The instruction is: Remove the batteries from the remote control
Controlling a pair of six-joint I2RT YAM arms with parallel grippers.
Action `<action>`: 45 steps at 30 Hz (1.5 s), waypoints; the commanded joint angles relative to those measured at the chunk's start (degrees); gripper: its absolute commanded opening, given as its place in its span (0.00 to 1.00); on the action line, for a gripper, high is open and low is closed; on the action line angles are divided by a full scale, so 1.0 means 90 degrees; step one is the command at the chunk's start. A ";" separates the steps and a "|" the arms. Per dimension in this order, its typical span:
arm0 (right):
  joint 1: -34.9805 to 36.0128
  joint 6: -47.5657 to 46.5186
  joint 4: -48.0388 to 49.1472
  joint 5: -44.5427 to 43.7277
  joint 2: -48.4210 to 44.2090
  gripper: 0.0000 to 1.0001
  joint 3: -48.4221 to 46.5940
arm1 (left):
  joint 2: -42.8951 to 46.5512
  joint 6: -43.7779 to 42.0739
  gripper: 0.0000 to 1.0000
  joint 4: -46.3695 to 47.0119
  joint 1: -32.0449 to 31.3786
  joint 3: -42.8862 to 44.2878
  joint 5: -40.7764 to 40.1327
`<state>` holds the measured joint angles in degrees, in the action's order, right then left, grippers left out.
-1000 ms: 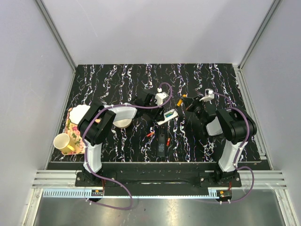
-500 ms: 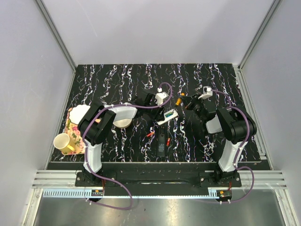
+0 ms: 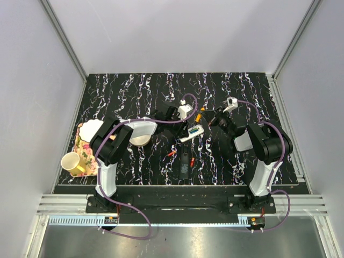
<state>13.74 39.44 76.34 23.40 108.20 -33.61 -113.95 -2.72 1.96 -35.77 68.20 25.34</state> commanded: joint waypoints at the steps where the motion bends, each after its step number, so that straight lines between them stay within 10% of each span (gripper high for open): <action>1: 0.0026 -0.0319 0.1469 -0.0353 -0.0255 0.00 0.0003 | -0.0464 -0.0088 0.00 0.0144 -0.0108 0.0029 -0.0423; 45: -0.0071 -0.1580 0.1460 -0.1389 -0.0450 0.00 0.0316 | -0.0473 -0.0108 0.00 0.0076 -0.0117 0.0049 -0.0404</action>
<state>13.45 28.51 75.99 11.57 105.69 -30.87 -114.26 -2.68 2.96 -35.86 68.29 25.34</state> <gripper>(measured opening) 0.036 0.461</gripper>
